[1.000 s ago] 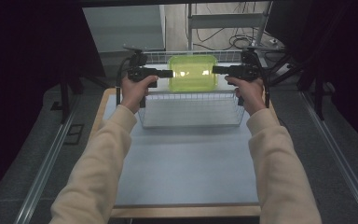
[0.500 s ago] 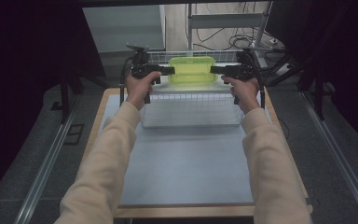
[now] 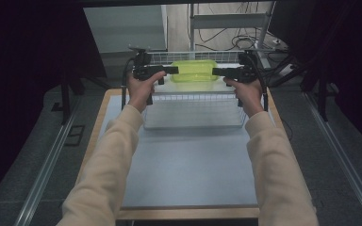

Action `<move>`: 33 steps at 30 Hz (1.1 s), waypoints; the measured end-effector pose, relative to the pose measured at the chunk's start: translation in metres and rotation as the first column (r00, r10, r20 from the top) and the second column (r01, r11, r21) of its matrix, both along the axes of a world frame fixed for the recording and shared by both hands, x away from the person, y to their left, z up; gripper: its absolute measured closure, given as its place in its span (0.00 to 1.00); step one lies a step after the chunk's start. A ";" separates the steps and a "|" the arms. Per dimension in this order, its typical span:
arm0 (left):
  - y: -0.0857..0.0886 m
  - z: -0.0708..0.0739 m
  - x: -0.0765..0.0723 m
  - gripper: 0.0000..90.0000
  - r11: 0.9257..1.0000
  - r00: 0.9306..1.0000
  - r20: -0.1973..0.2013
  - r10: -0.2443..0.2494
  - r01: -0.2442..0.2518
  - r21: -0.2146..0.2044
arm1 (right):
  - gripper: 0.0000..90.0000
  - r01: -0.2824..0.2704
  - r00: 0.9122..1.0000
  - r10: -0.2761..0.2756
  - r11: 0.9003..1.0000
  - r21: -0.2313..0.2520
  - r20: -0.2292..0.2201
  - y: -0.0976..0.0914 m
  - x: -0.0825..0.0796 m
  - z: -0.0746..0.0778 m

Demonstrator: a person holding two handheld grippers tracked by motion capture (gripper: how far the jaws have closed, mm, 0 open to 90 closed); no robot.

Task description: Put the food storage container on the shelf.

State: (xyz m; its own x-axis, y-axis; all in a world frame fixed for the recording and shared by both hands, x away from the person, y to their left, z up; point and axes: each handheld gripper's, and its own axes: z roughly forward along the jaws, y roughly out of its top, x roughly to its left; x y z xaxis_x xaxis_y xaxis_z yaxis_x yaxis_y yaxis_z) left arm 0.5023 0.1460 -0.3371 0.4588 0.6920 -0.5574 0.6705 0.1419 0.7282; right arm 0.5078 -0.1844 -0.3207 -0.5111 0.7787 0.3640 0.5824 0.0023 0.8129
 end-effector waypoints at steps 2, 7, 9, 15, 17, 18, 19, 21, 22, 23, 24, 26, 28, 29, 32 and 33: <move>0.001 0.005 -0.006 0.27 1.000 0.999 0.041 0.003 -0.003 0.013 | 0.47 0.004 0.999 -0.004 1.000 -0.007 0.034 -0.001 -0.006 0.004; 0.008 0.015 -0.037 0.26 0.998 0.991 0.128 -0.032 0.024 0.058 | 0.43 -0.037 0.994 0.037 0.999 0.003 0.101 -0.012 -0.029 0.014; 0.008 0.015 -0.044 0.26 0.998 0.990 0.135 -0.045 0.038 0.052 | 0.42 -0.047 0.993 0.047 0.999 0.001 0.108 -0.015 -0.034 0.014; 0.013 -0.001 -0.098 0.26 0.992 0.974 0.194 -0.116 0.103 0.074 | 0.40 -0.129 0.979 0.129 0.992 -0.006 0.160 -0.035 -0.080 0.002; 0.014 -0.005 -0.107 0.26 0.991 0.972 0.200 -0.127 0.115 0.071 | 0.39 -0.141 0.977 0.141 0.990 -0.011 0.160 -0.038 -0.088 -0.003; 0.014 -0.010 -0.115 0.26 0.988 0.968 0.206 -0.146 0.133 0.073 | 0.38 -0.152 0.975 0.152 0.988 -0.015 0.162 -0.040 -0.097 -0.007; 0.015 -0.015 -0.123 0.26 0.986 0.965 0.210 -0.160 0.147 0.076 | 0.35 -0.174 0.967 0.178 0.984 -0.042 0.181 -0.045 -0.113 -0.016; 0.016 -0.027 -0.136 0.26 0.981 0.960 0.208 -0.188 0.175 0.081 | 0.34 -0.179 0.965 0.185 0.983 -0.050 0.186 -0.047 -0.119 -0.020; 0.017 -0.033 -0.143 0.26 0.980 0.959 0.207 -0.194 0.180 0.084 | 0.34 -0.185 0.961 0.194 0.981 -0.063 0.198 -0.049 -0.129 -0.026; 0.018 -0.040 -0.149 0.26 0.979 0.959 0.205 -0.198 0.183 0.088 | 0.33 -0.195 0.958 0.204 0.979 -0.062 0.204 -0.051 -0.137 -0.032; 0.019 -0.046 -0.155 0.26 0.978 0.958 0.202 -0.204 0.192 0.082 | 0.32 -0.208 0.955 0.216 0.976 -0.060 0.202 -0.053 -0.144 -0.037; 0.022 -0.058 -0.166 0.26 0.976 0.956 0.196 -0.218 0.207 0.072 | 0.31 -0.224 0.952 0.234 0.972 -0.070 0.199 -0.057 -0.157 -0.049; 0.024 -0.070 -0.178 0.27 0.976 0.956 0.201 -0.211 0.196 0.094 | 0.31 -0.237 0.948 0.248 0.969 -0.076 0.201 -0.060 -0.169 -0.060; 0.024 -0.076 -0.183 0.27 0.974 0.955 0.200 -0.218 0.199 0.109 | 0.31 -0.243 0.946 0.254 0.967 -0.080 0.202 -0.062 -0.175 -0.065; 0.023 -0.095 -0.196 0.27 0.965 0.955 0.171 -0.243 0.220 0.143 | 0.30 -0.251 0.947 0.265 0.963 -0.095 0.183 -0.066 -0.190 -0.083; 0.022 -0.108 -0.203 0.27 0.959 0.955 0.147 -0.257 0.234 0.157 | 0.29 -0.264 0.948 0.279 0.958 -0.109 0.156 -0.067 -0.198 -0.097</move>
